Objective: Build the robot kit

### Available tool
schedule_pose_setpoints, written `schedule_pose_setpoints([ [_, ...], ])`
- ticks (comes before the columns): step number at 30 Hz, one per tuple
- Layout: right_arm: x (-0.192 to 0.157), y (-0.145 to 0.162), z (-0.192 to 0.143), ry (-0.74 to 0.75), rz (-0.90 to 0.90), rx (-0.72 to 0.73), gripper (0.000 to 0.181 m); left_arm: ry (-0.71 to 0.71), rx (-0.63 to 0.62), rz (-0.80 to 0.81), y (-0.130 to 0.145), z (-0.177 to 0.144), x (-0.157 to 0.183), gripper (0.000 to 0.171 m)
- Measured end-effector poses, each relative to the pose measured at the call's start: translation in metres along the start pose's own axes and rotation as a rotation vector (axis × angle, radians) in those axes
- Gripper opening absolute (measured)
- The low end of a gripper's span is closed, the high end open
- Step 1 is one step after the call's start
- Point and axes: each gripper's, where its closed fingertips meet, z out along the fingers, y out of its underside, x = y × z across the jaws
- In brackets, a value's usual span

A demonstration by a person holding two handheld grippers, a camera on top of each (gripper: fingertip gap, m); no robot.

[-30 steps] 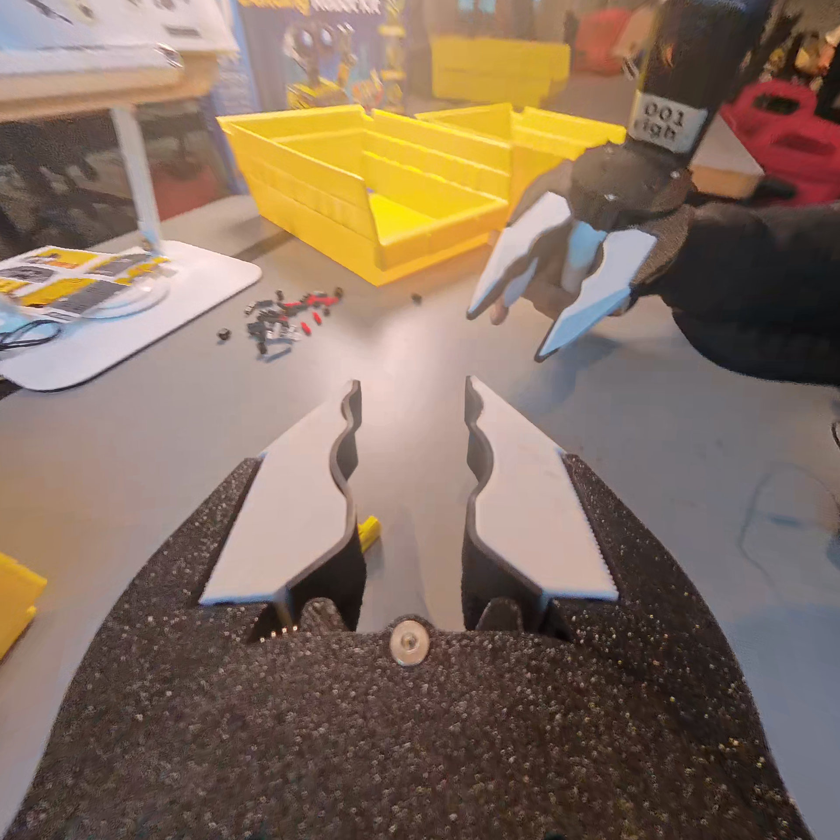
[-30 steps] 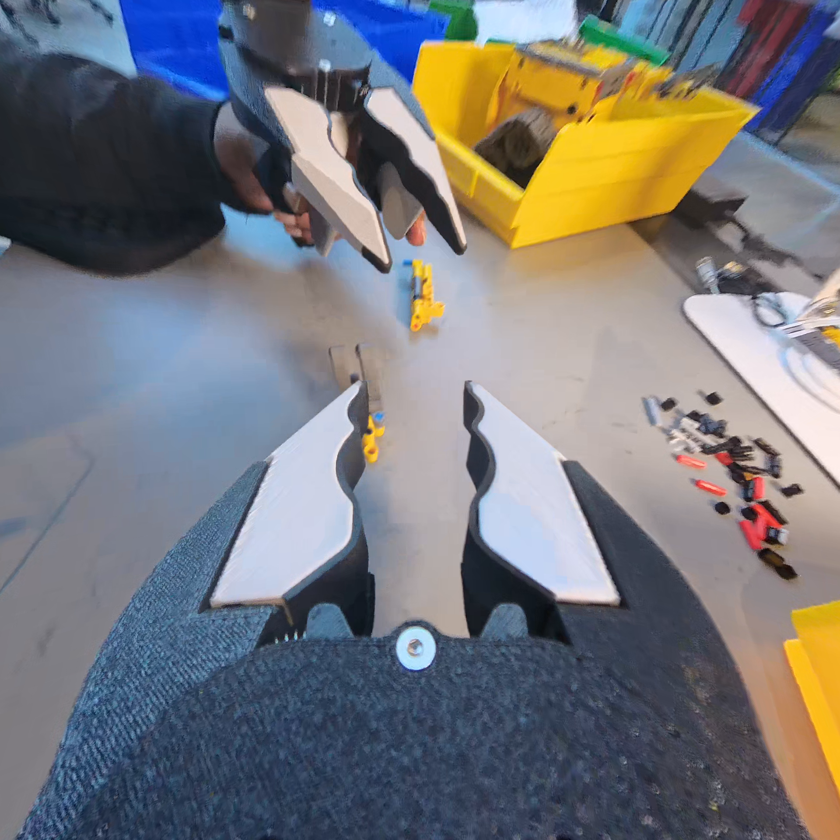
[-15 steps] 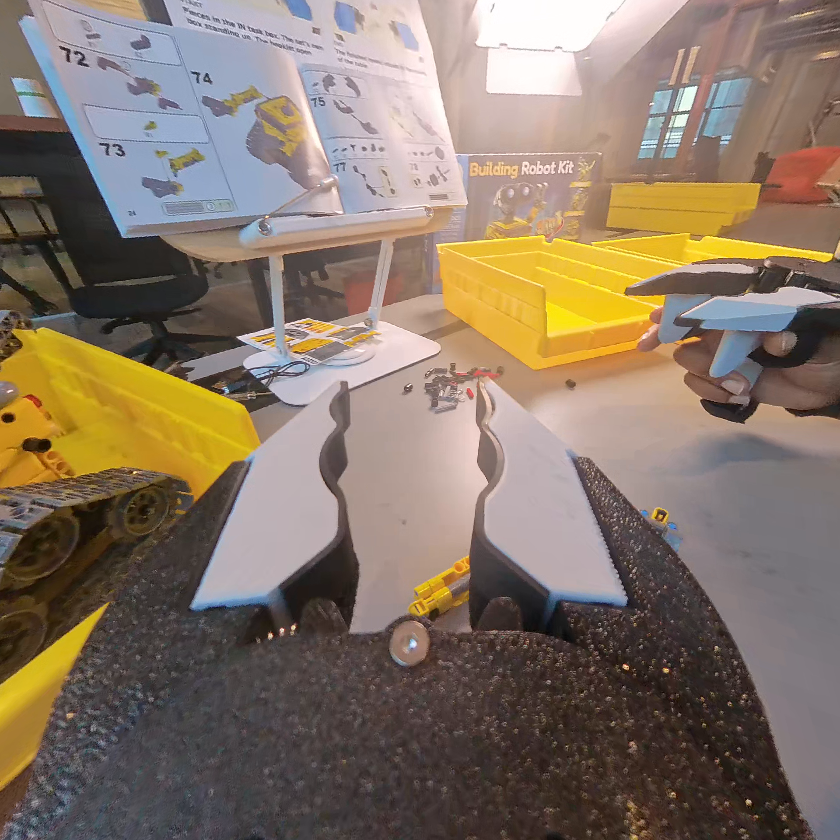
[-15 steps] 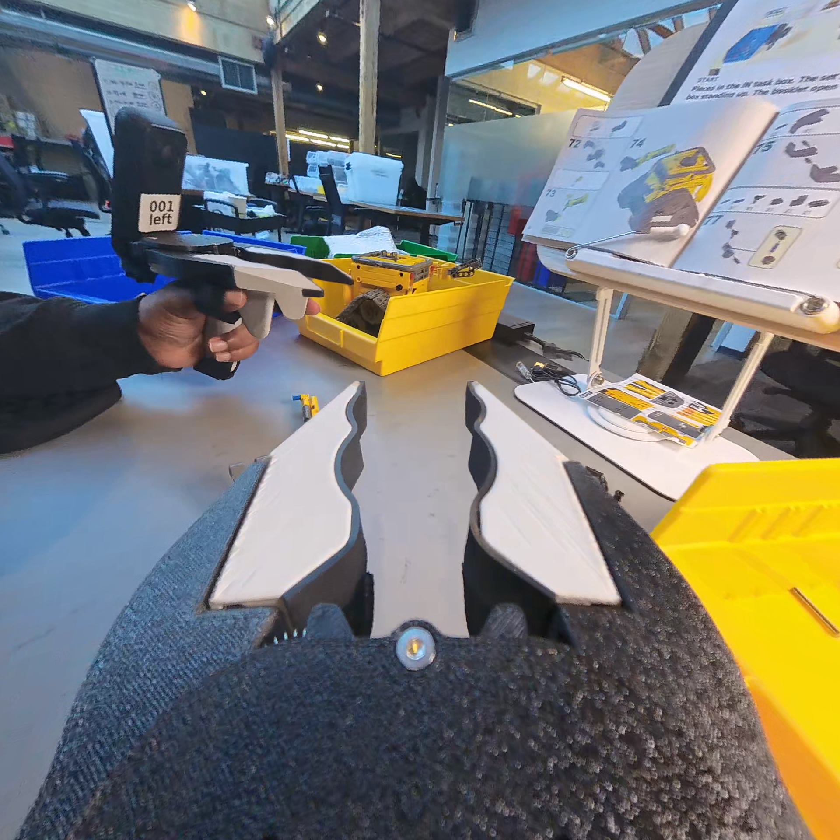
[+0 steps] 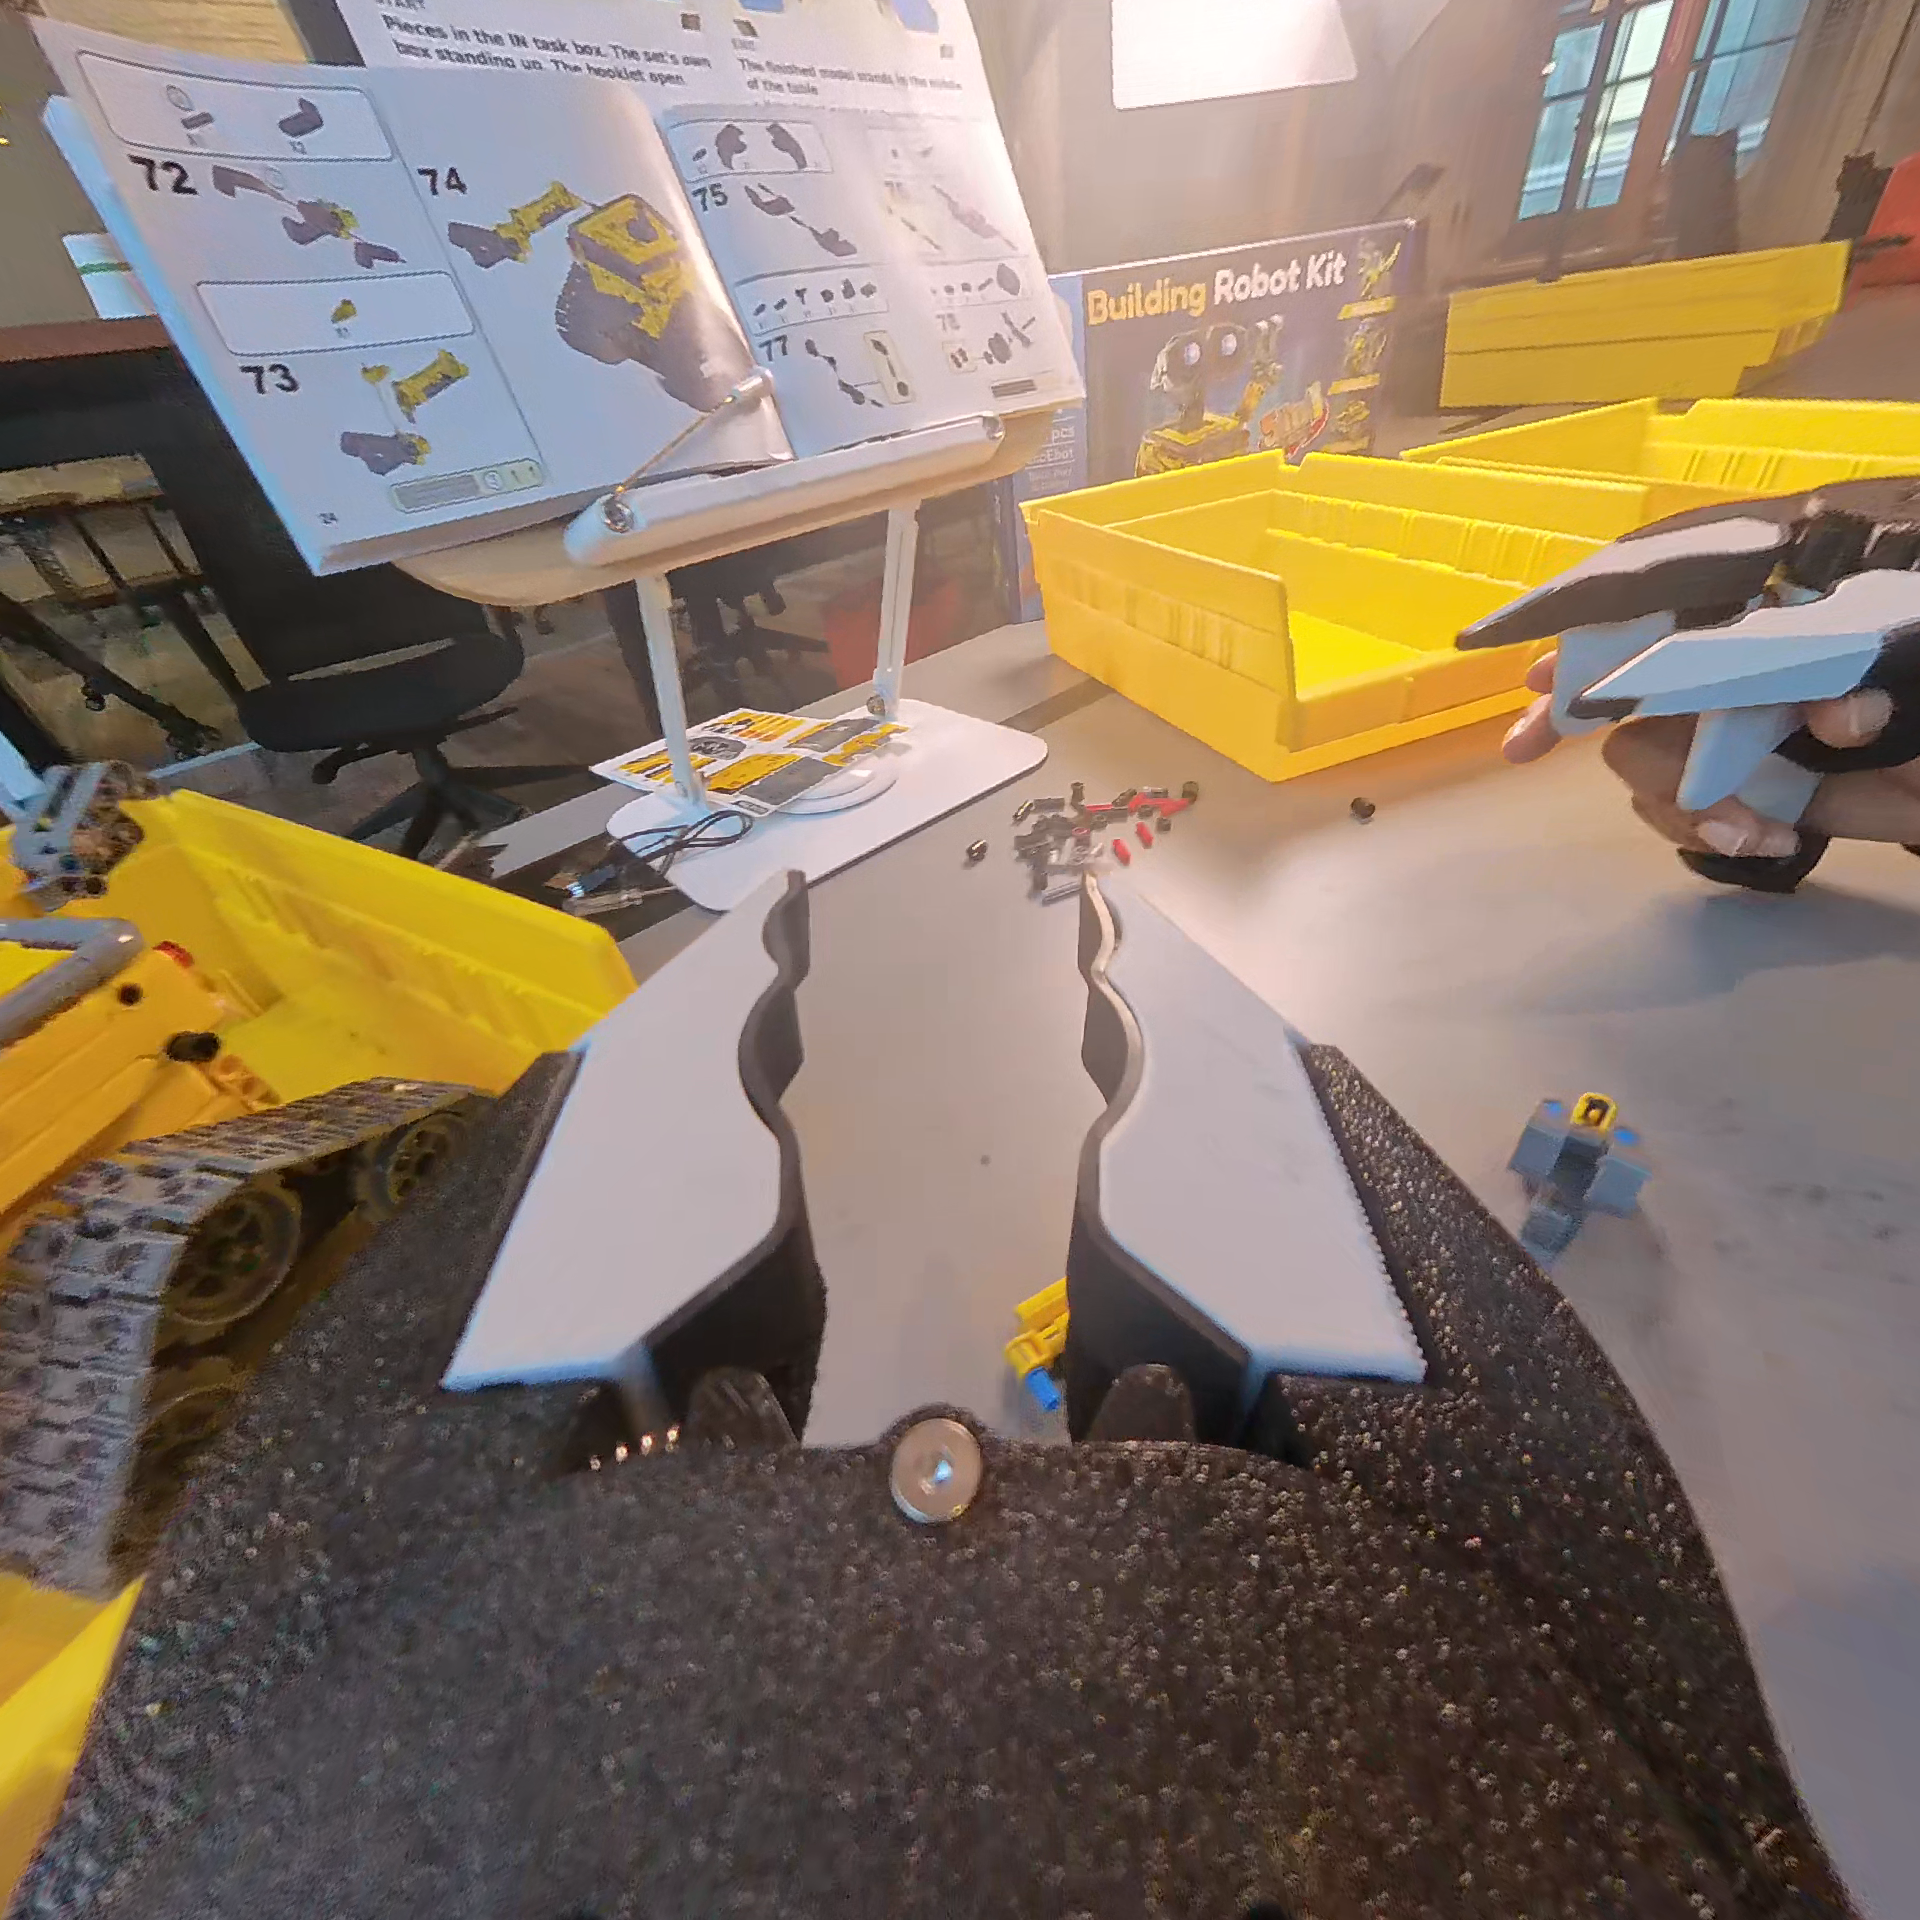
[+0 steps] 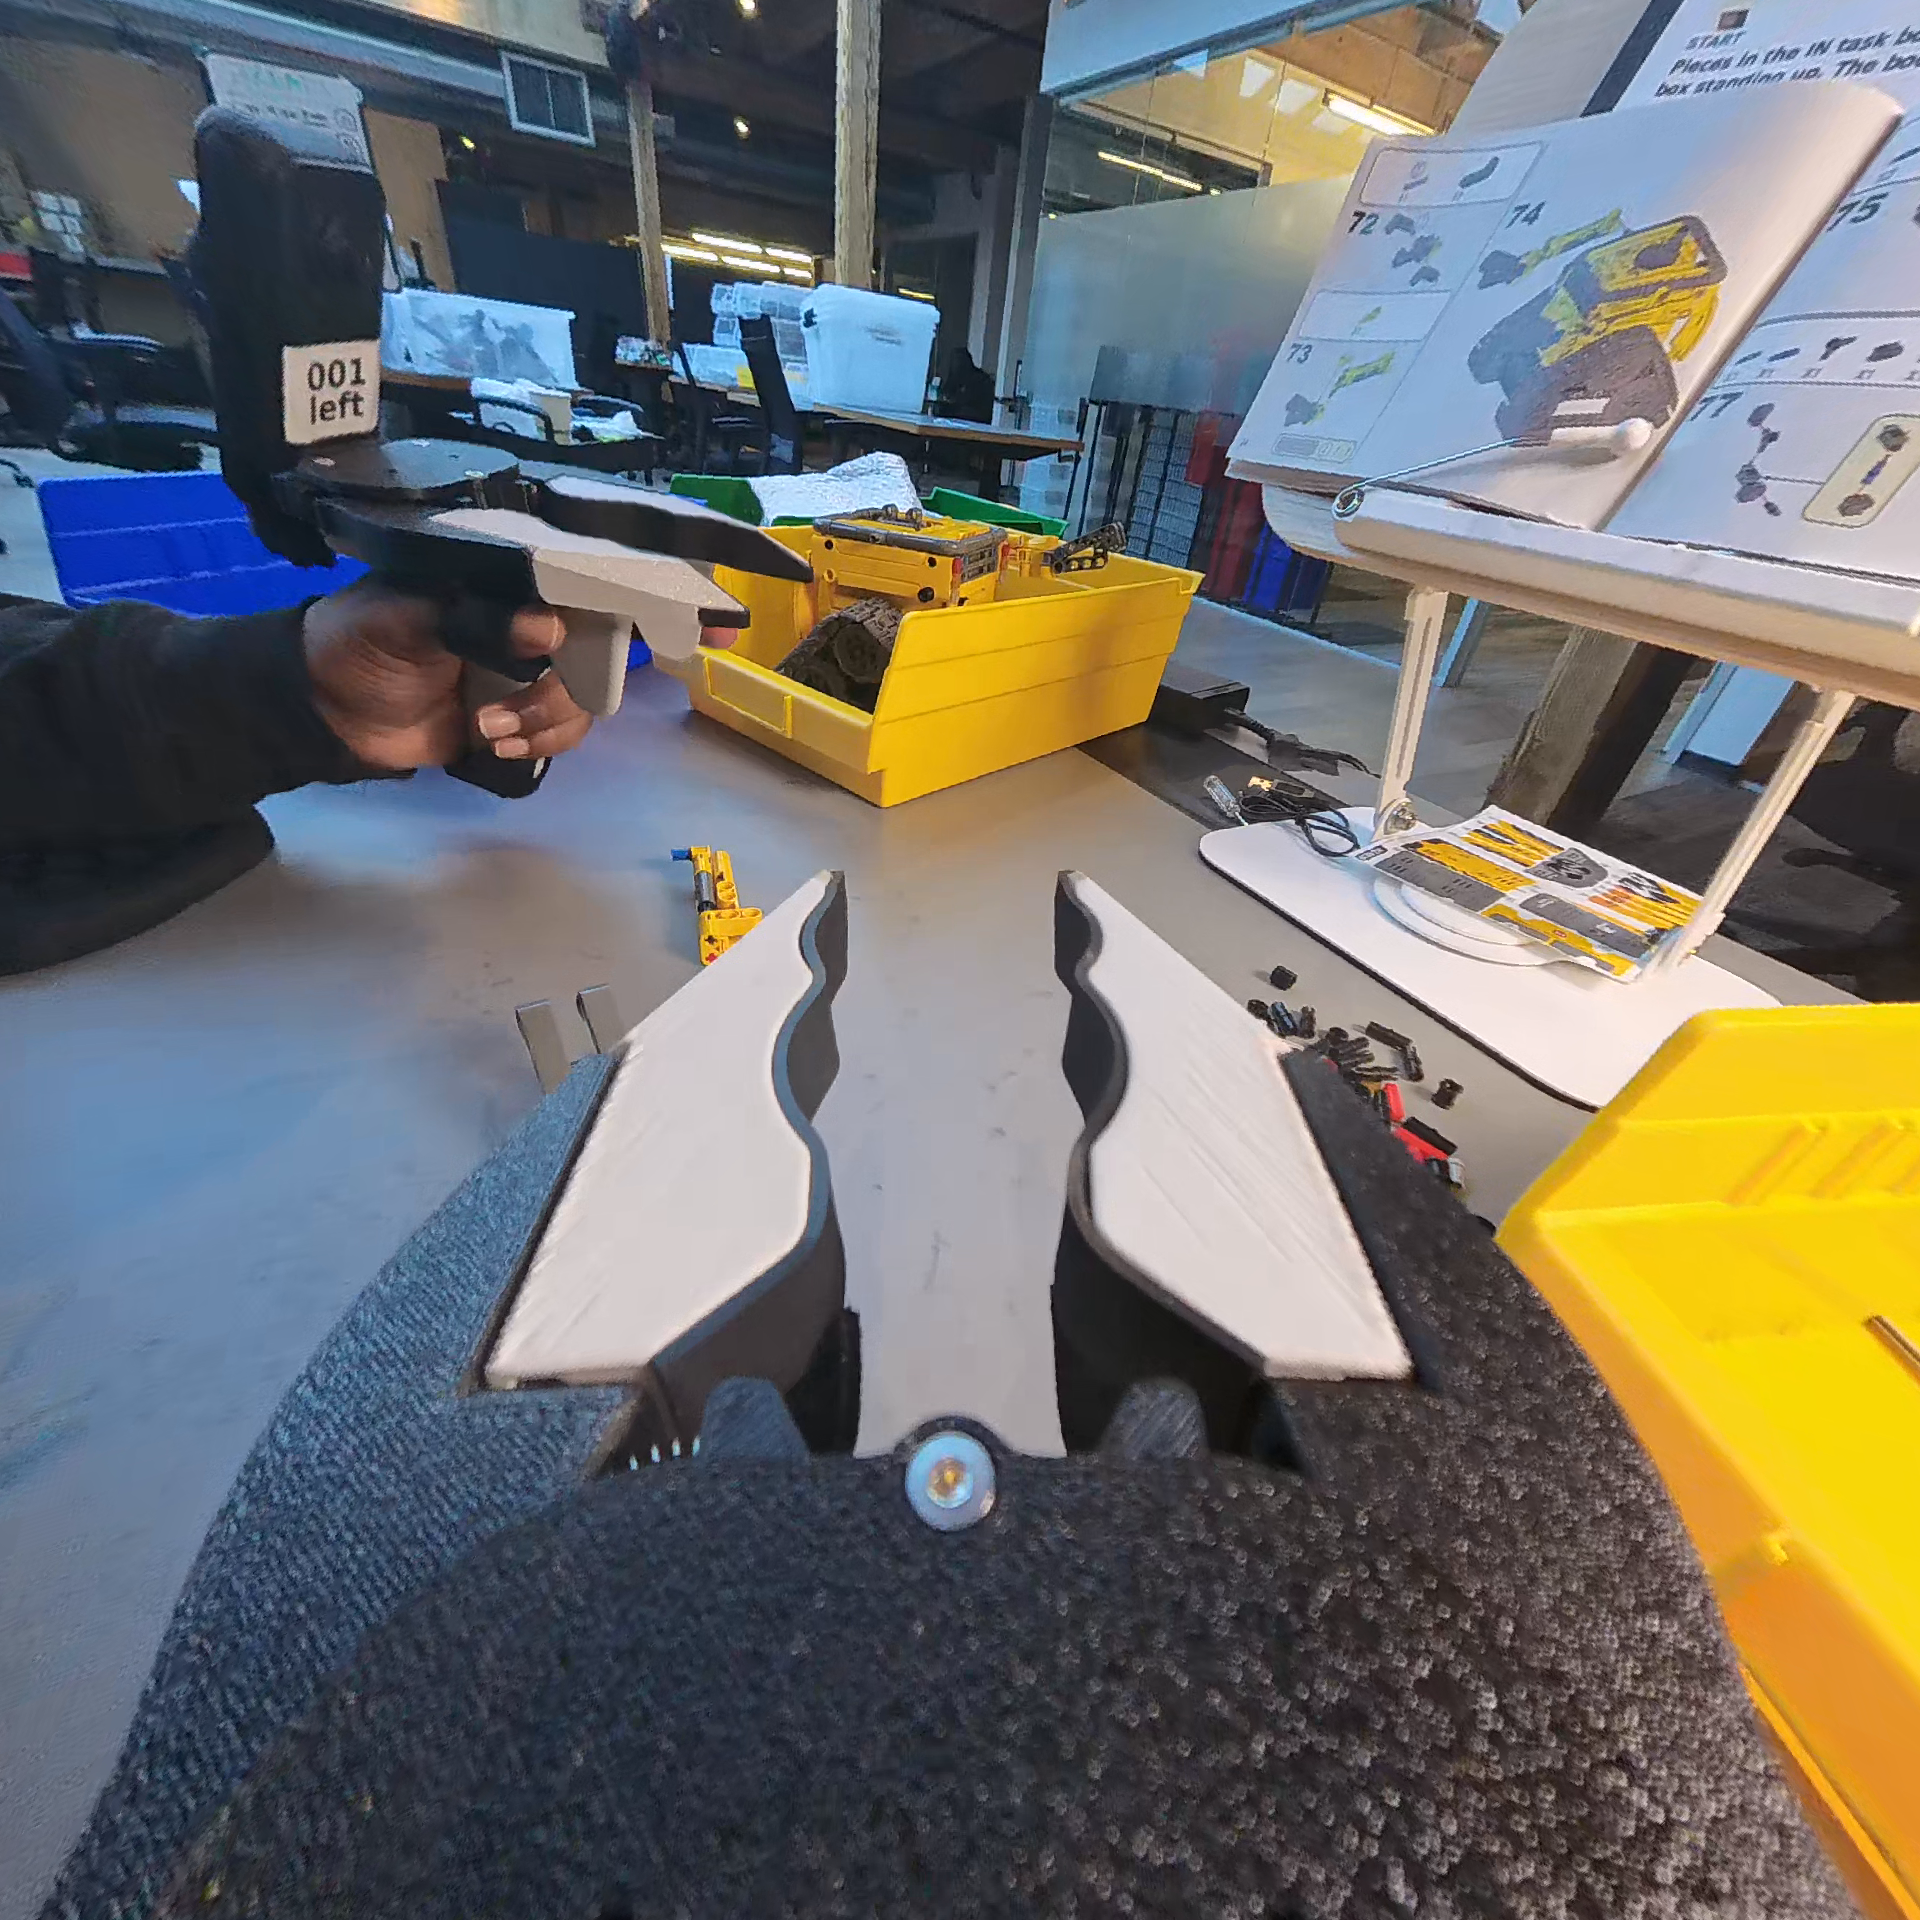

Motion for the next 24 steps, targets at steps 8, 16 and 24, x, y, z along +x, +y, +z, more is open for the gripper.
schedule_pose_setpoints([
  [8, 0.001, 0.004, 0.001, -0.011, 0.042, -0.018, 0.035, 0.311, -0.328, -0.035, 0.053, -0.028, 0.015, 0.048],
  [16, -0.006, 0.009, 0.004, -0.034, 0.045, -0.051, 0.032, 0.335, -0.625, 0.099, 0.119, -0.025, 0.033, 0.02],
  [24, -0.022, 0.012, 0.007, -0.101, 0.046, -0.093, 0.032, 0.206, -0.417, 0.39, 0.072, -0.011, 0.039, 0.018],
])
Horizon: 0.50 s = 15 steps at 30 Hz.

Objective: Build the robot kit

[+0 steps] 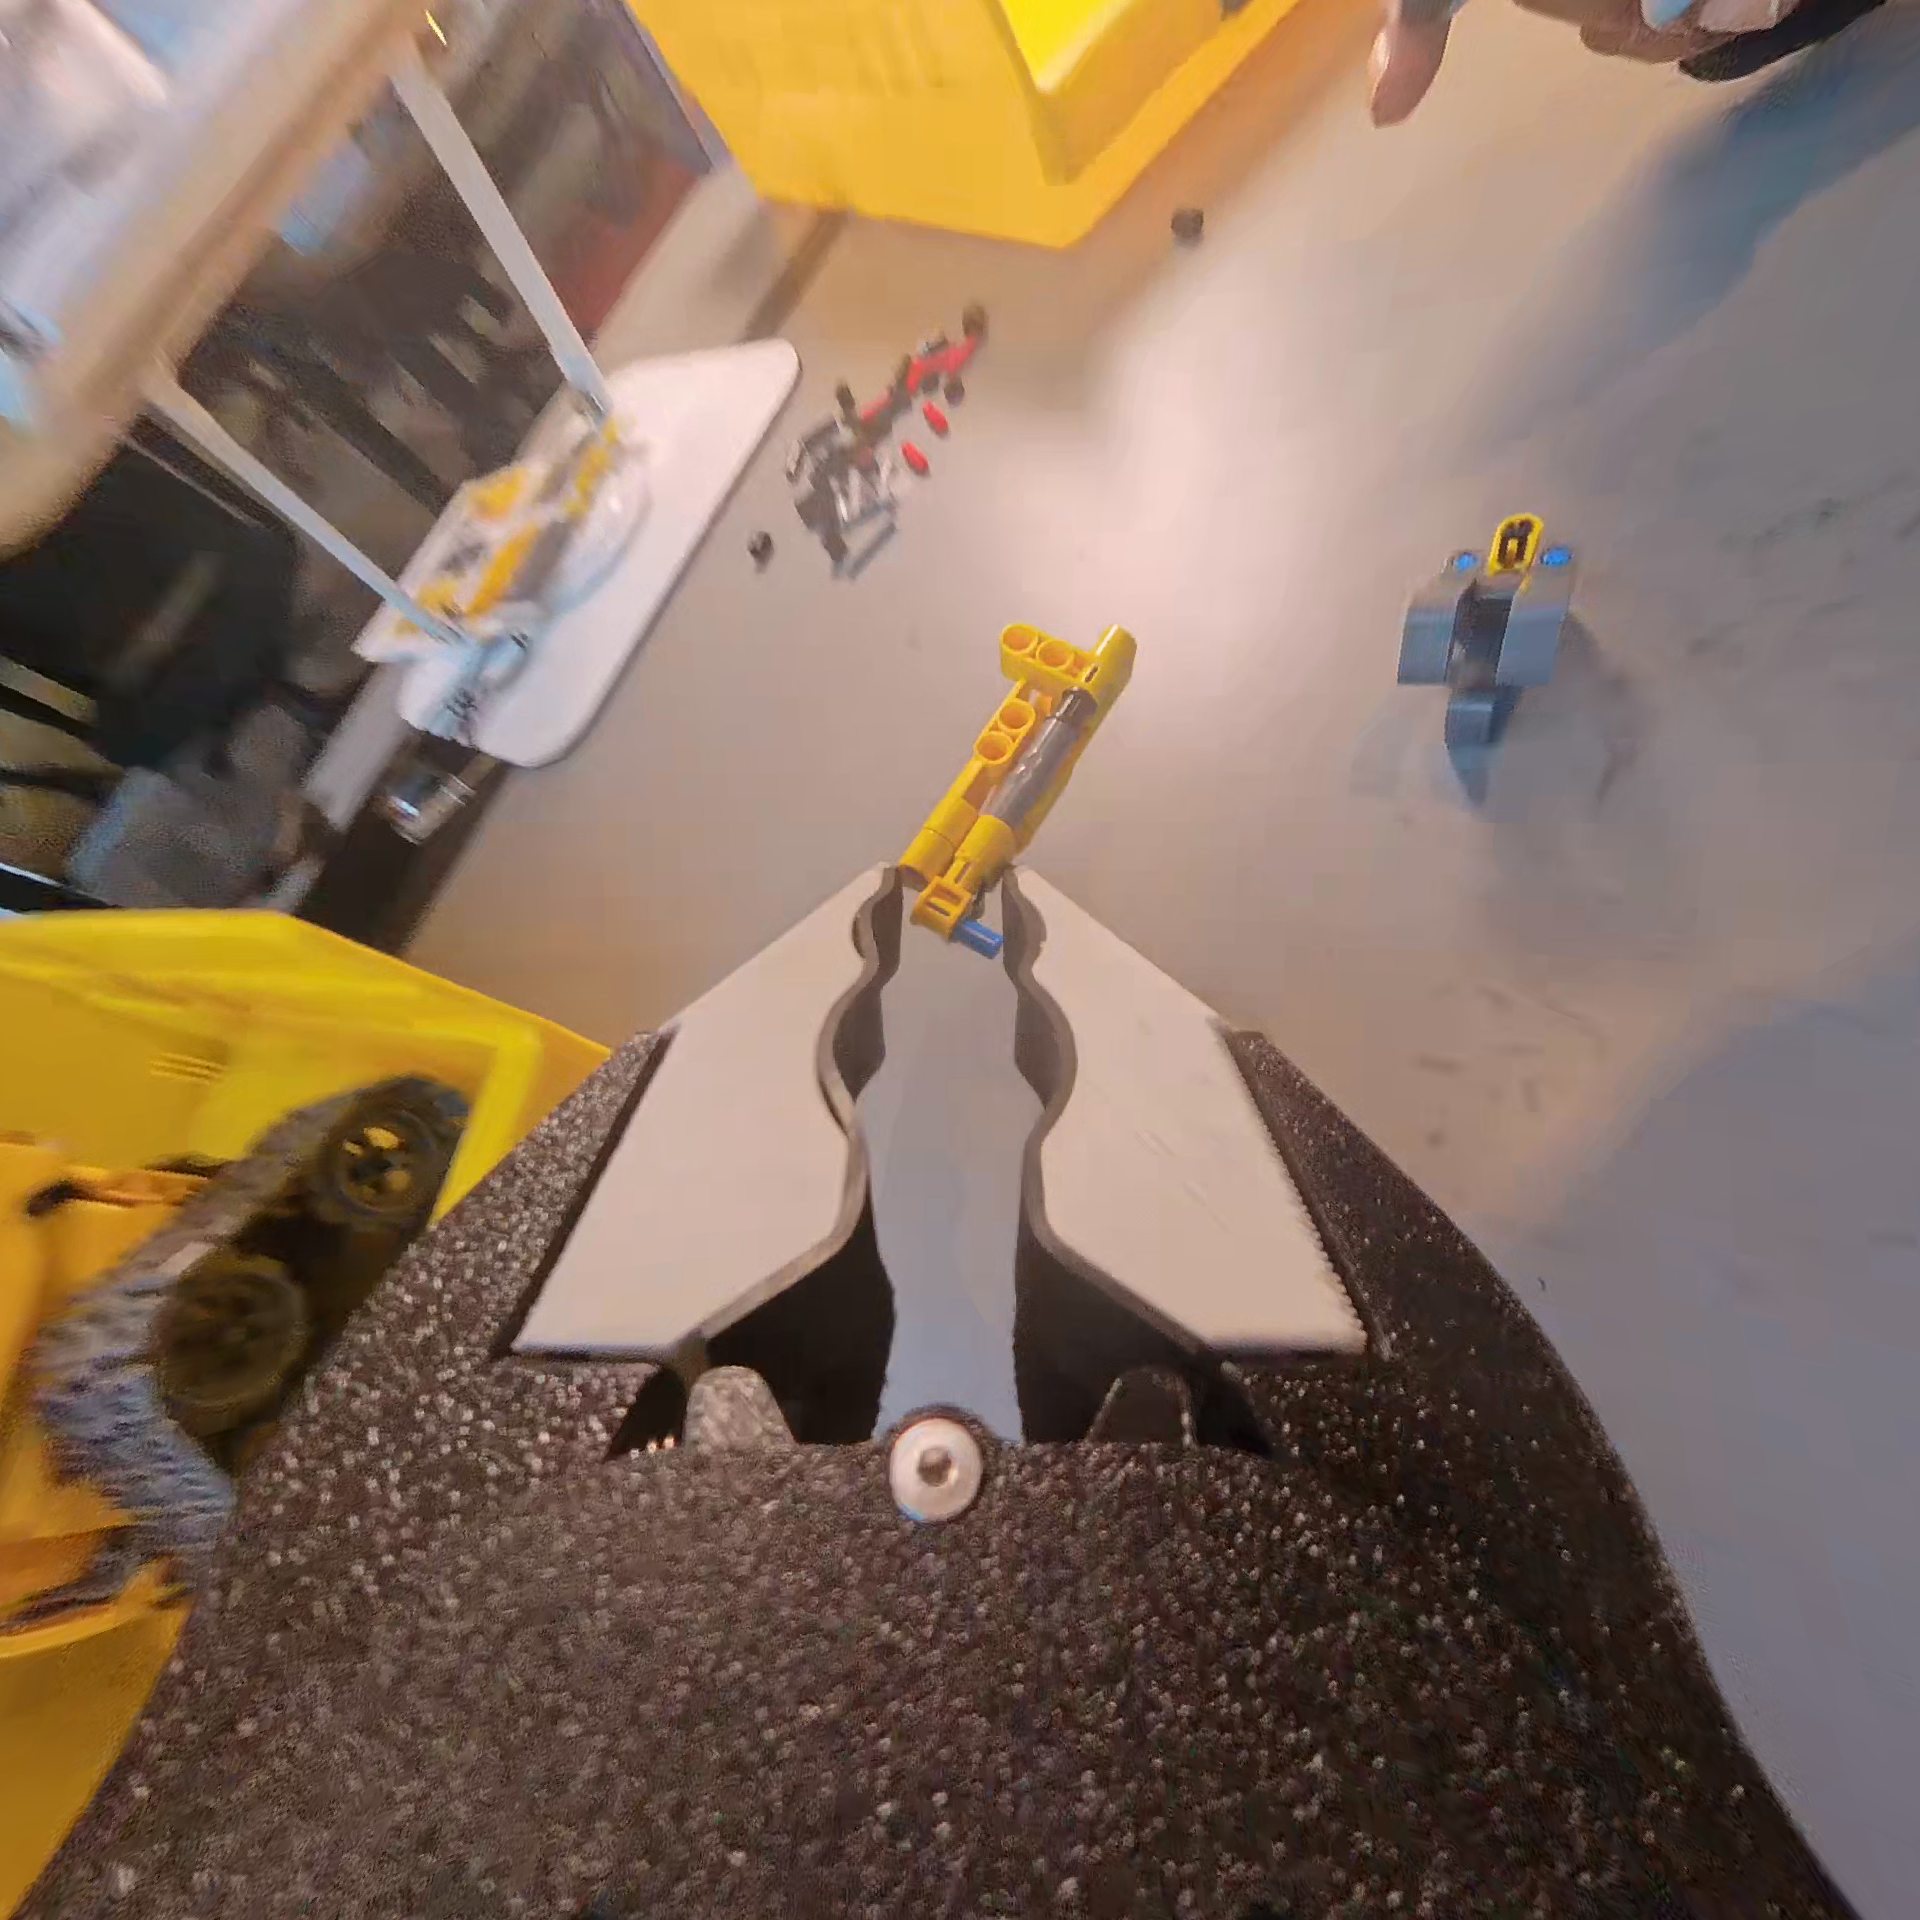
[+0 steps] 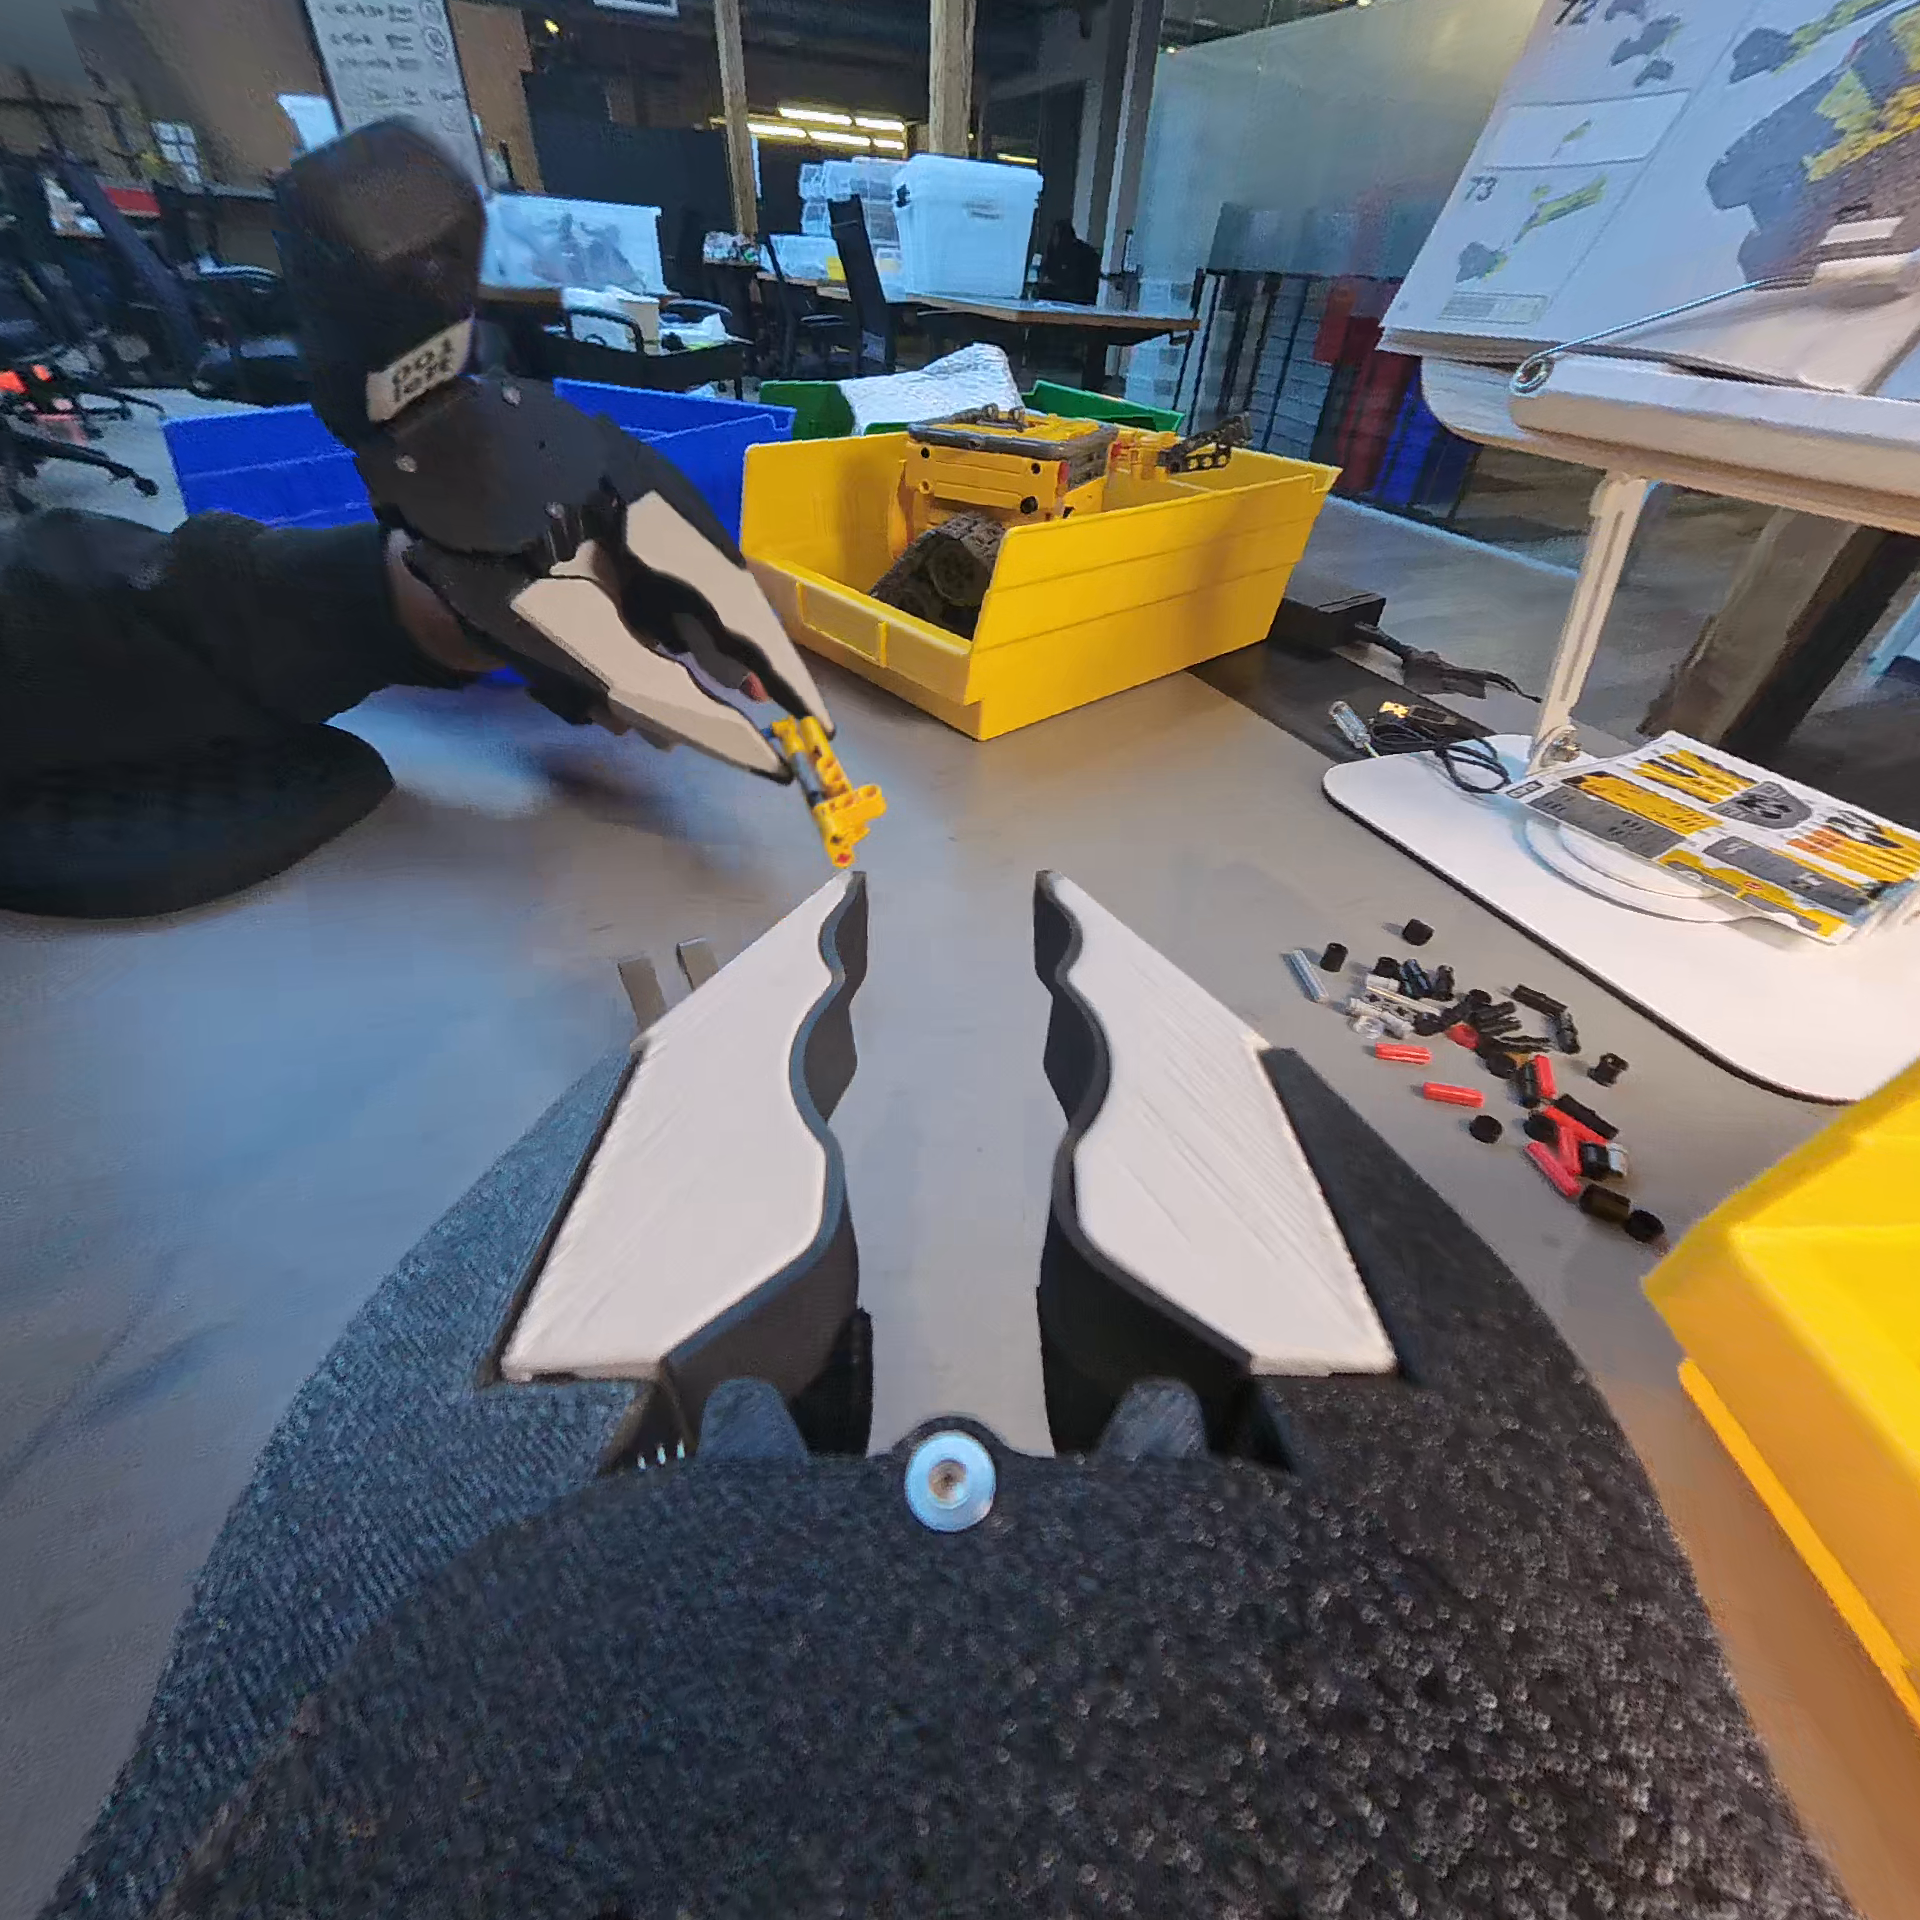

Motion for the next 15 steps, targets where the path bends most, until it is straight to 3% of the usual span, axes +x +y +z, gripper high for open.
schedule_pose_setpoints([
  [5, -0.011, 0.0, 0.007, -0.034, 0.037, -0.058, 0.038, -0.169, 0.088, 0.273, -0.039, 0.0, 0.012, 0.018],
  [11, -0.04, 0.007, 0.022, -0.185, 0.181, -0.158, 0.072, -0.275, 0.194, 0.528, -0.076, -0.003, 0.037, 0.018],
  [14, -0.052, 0.0, 0.028, -0.257, 0.232, -0.148, 0.069, -0.252, 0.24, 0.635, -0.089, -0.001, 0.062, 0.018],
  [15, -0.058, -0.001, 0.028, -0.294, 0.241, -0.151, 0.061, -0.244, 0.247, 0.659, -0.091, 0.0, 0.069, 0.018],
])
